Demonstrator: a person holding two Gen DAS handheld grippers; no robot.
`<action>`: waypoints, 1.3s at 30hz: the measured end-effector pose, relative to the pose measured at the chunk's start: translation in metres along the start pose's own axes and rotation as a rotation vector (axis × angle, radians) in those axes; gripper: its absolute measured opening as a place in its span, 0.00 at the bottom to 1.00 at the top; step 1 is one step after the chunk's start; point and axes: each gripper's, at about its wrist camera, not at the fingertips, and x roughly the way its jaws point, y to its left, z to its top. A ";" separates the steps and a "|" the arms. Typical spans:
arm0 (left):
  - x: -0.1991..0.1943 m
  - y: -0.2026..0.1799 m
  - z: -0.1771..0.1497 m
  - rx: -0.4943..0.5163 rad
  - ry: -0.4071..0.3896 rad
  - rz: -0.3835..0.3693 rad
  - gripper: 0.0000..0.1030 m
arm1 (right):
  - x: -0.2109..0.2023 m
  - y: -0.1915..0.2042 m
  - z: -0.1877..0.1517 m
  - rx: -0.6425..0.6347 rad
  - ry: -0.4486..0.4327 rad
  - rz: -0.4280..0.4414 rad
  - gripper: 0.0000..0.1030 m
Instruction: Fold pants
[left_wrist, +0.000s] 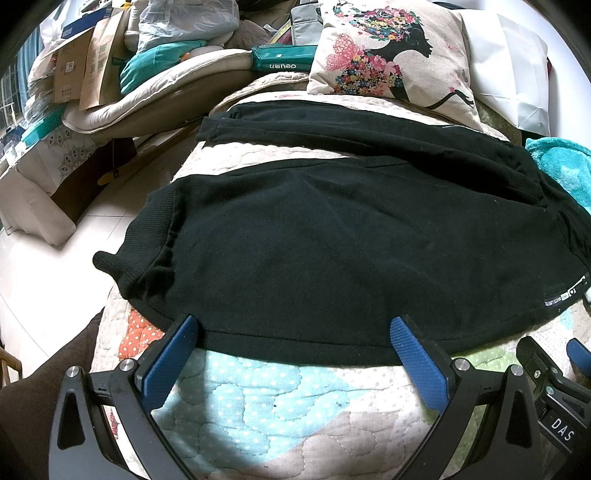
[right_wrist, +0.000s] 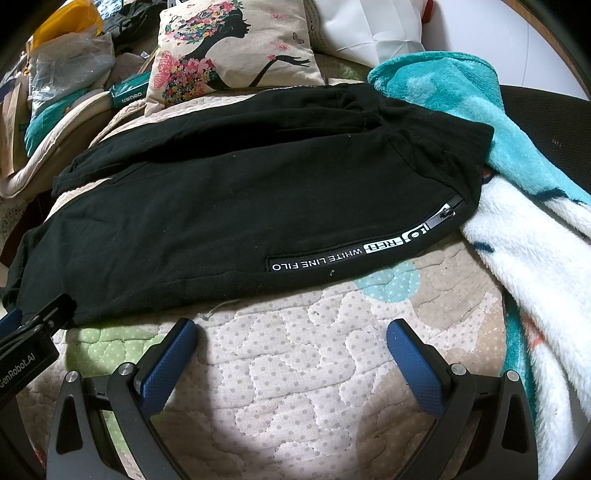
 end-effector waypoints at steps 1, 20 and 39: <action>0.000 0.000 0.000 0.000 0.000 0.000 1.00 | 0.000 0.000 0.000 0.000 0.000 0.000 1.00; 0.001 -0.004 0.002 0.018 0.002 0.023 1.00 | 0.001 0.000 0.002 -0.002 0.008 -0.008 1.00; -0.063 0.002 0.001 0.084 0.024 -0.011 1.00 | -0.006 -0.002 0.013 0.004 0.087 0.013 1.00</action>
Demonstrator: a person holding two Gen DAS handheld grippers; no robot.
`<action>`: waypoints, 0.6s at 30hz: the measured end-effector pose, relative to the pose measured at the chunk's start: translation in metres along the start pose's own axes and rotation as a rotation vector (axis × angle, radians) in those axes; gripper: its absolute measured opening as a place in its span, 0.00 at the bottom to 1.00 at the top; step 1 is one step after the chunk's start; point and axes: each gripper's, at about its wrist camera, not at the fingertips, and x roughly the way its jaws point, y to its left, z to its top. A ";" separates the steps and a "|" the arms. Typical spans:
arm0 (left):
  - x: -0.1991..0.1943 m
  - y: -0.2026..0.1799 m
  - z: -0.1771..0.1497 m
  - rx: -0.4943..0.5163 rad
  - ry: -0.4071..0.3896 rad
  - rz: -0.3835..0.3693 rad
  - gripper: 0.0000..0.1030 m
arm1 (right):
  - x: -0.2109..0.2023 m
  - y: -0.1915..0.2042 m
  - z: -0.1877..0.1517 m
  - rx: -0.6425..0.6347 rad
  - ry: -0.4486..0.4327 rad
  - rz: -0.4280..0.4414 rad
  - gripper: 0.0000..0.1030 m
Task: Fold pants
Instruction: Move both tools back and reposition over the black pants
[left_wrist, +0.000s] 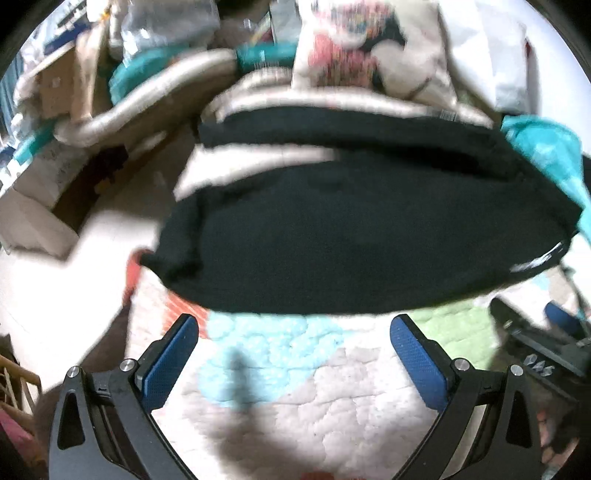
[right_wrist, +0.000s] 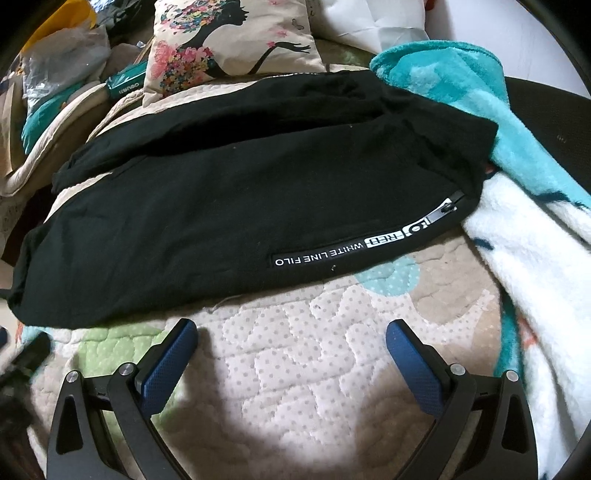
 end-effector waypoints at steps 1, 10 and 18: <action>-0.012 0.001 0.002 -0.001 -0.035 0.003 1.00 | -0.005 -0.001 0.000 0.003 -0.009 0.005 1.00; -0.128 -0.011 0.024 0.076 -0.304 0.112 1.00 | -0.079 -0.001 0.013 -0.022 -0.295 0.067 1.00; -0.190 -0.030 0.035 0.130 -0.406 0.083 1.00 | -0.124 0.005 0.010 -0.071 -0.450 0.112 1.00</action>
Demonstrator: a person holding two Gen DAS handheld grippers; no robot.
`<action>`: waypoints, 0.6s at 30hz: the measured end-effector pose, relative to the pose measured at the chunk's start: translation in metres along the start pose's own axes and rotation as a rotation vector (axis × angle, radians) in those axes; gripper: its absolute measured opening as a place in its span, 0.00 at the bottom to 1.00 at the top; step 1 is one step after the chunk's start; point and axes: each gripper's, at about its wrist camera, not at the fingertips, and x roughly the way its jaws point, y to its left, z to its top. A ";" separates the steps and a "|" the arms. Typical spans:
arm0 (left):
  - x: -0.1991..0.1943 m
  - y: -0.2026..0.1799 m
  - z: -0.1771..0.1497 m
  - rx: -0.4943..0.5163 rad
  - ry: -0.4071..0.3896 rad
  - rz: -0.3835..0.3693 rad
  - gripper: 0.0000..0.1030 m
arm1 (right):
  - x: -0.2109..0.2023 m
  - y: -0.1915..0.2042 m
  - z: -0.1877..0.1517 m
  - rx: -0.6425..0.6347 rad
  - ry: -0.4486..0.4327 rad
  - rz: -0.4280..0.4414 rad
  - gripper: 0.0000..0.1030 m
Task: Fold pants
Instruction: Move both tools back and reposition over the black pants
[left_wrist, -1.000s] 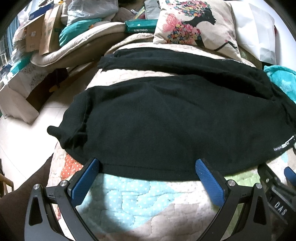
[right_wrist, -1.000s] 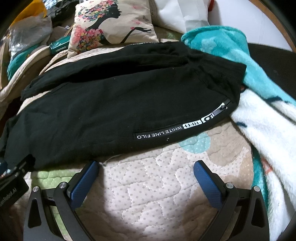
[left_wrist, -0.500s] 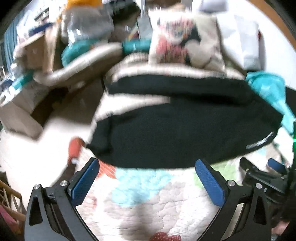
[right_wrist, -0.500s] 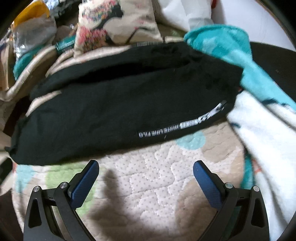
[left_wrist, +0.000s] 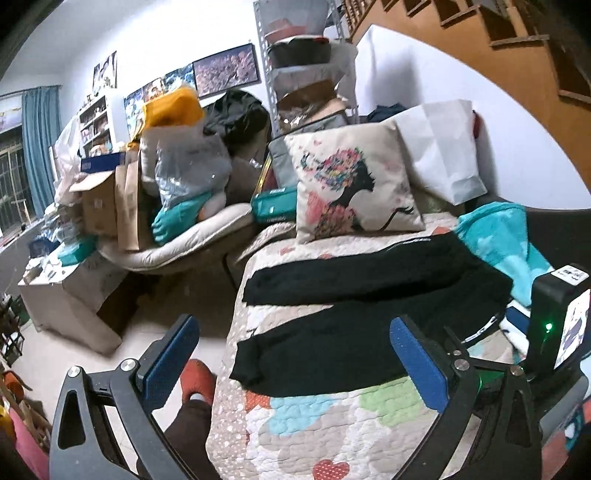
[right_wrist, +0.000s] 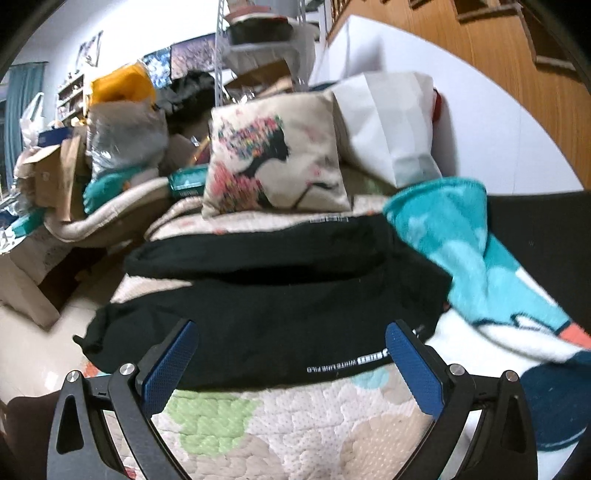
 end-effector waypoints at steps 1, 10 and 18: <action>-0.003 -0.001 0.001 0.008 -0.005 0.002 1.00 | -0.004 0.000 0.002 -0.003 -0.018 0.002 1.00; -0.006 -0.011 0.003 0.031 0.008 -0.004 1.00 | -0.018 -0.002 0.010 -0.008 -0.069 0.015 1.00; 0.005 -0.006 0.006 0.020 0.030 -0.016 1.00 | -0.020 0.000 0.015 -0.016 -0.083 0.016 1.00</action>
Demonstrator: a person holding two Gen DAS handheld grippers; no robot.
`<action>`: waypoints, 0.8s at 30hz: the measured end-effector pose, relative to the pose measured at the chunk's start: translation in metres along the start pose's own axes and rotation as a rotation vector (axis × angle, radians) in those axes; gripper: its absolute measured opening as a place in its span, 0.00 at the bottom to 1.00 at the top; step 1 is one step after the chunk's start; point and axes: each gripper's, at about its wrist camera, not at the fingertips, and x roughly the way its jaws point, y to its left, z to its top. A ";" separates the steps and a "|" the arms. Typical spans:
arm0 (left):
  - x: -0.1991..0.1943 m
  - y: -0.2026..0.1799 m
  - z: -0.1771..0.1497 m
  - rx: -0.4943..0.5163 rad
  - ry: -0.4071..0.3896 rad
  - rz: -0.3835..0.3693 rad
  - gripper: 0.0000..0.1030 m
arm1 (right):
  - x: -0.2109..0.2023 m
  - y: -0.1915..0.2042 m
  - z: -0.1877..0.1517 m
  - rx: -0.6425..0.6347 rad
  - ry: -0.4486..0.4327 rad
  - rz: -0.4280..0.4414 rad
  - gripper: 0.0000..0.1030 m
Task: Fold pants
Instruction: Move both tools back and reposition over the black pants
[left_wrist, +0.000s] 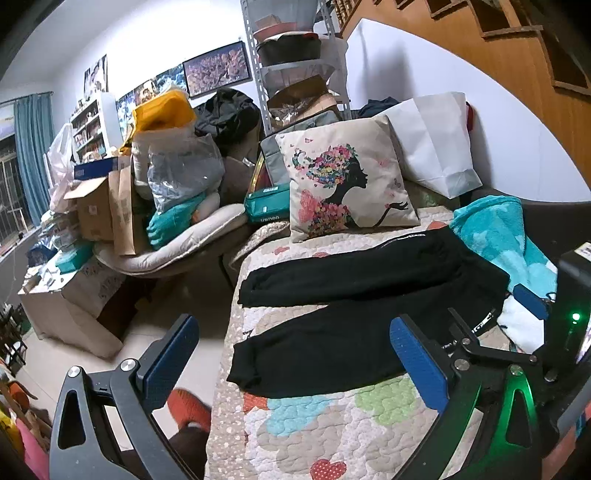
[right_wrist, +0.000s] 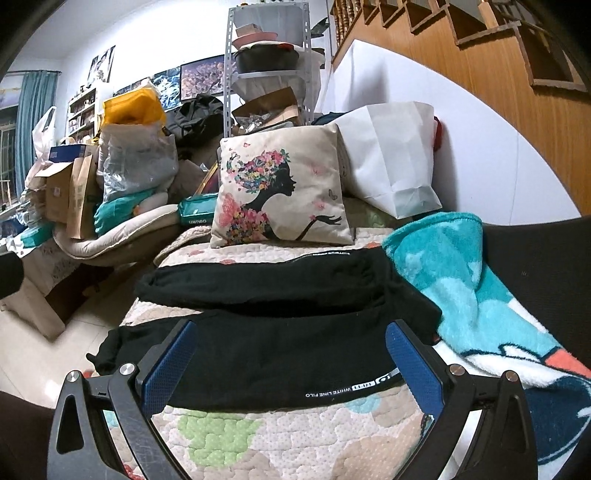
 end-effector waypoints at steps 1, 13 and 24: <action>0.003 0.001 0.001 -0.003 0.006 -0.006 1.00 | 0.000 0.000 0.001 -0.002 0.001 0.001 1.00; 0.149 0.090 0.082 -0.229 0.135 -0.143 1.00 | 0.038 -0.038 0.117 -0.083 0.009 0.089 1.00; 0.368 0.163 0.045 -0.459 0.403 -0.205 1.00 | 0.238 -0.081 0.134 -0.107 0.336 0.155 0.97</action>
